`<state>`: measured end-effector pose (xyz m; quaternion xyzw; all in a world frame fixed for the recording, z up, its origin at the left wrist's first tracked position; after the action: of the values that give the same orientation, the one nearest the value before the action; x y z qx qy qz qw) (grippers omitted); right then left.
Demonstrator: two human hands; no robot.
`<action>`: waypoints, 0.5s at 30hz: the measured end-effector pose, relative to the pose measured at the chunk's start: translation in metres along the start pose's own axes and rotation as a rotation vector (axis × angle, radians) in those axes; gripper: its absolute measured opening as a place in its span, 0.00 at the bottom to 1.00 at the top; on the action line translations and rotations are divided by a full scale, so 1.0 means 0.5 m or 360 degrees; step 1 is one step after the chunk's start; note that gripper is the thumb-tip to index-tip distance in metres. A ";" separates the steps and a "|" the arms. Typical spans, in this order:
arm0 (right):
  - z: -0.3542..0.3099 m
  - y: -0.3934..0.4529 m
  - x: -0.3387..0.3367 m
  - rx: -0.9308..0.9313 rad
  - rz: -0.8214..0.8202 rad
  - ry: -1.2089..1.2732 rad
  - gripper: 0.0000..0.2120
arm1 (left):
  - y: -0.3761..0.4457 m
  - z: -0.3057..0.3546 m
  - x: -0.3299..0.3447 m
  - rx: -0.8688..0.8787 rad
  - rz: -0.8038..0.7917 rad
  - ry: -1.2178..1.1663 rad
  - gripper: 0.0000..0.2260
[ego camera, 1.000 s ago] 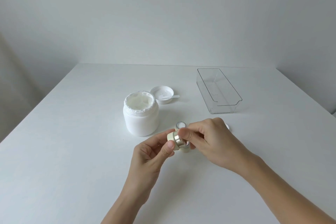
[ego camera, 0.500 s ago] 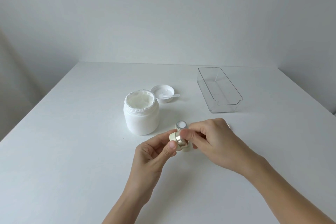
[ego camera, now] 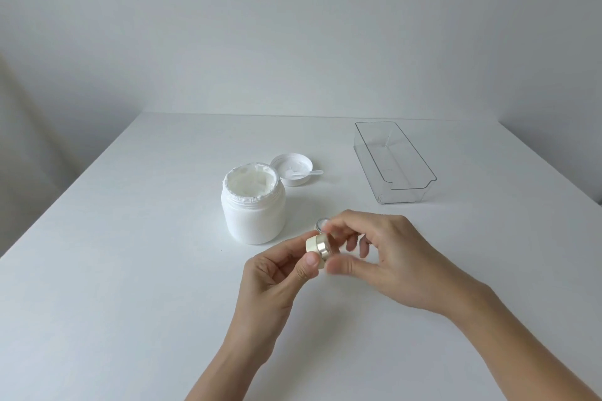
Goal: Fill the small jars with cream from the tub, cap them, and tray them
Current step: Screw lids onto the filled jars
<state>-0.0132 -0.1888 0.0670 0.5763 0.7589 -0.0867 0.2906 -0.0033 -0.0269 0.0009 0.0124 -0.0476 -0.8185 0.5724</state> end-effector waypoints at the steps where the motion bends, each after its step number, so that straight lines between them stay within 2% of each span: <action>1: -0.001 -0.001 0.000 -0.0027 -0.0028 -0.0019 0.14 | 0.001 -0.003 0.000 -0.0010 0.0005 0.0011 0.15; 3: 0.001 -0.001 -0.001 -0.0072 -0.0041 -0.0030 0.15 | 0.002 -0.006 -0.002 -0.0043 0.0028 0.0021 0.15; 11: 0.011 -0.004 -0.001 -0.0080 0.0042 0.0017 0.08 | 0.006 0.004 0.015 0.0064 -0.0013 -0.0069 0.14; 15: 0.023 -0.007 -0.009 -0.0039 0.0055 0.0054 0.07 | 0.010 0.000 0.018 0.0077 0.0000 0.0076 0.16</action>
<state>-0.0115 -0.1991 0.0593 0.5871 0.7547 -0.0626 0.2861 -0.0018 -0.0369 0.0019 0.0460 -0.0538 -0.8166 0.5729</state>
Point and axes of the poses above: each hand's wrist, its own y-axis towards the middle knuckle, its own x-axis out of the palm, z = x × y, the point moved 3 cm from there along y, towards the middle knuckle, and after that the axes turned 14 degrees about y, right-handed, at the moved point
